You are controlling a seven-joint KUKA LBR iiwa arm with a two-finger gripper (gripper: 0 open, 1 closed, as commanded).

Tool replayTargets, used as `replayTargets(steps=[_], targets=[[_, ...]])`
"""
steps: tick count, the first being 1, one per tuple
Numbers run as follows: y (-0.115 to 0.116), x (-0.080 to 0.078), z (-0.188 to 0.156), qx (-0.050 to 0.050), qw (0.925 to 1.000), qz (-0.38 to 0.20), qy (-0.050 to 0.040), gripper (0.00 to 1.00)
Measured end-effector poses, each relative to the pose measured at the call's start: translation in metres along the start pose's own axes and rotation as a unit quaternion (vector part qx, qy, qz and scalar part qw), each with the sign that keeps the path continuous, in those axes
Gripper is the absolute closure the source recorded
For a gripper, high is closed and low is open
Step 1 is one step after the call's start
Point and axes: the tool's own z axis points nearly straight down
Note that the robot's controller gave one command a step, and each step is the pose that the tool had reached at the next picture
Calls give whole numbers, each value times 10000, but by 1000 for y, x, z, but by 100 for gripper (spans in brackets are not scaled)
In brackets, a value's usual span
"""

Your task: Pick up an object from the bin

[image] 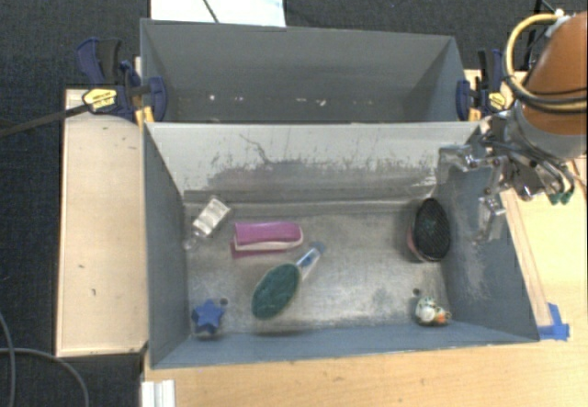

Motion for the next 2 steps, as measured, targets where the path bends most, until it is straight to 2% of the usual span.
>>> replayTargets(steps=[1, 2], targets=[[-35, -19, 153, -25, 9988, -486, 57, 0], [-35, -20, 146, -16, 9988, -482, 34, 100]])
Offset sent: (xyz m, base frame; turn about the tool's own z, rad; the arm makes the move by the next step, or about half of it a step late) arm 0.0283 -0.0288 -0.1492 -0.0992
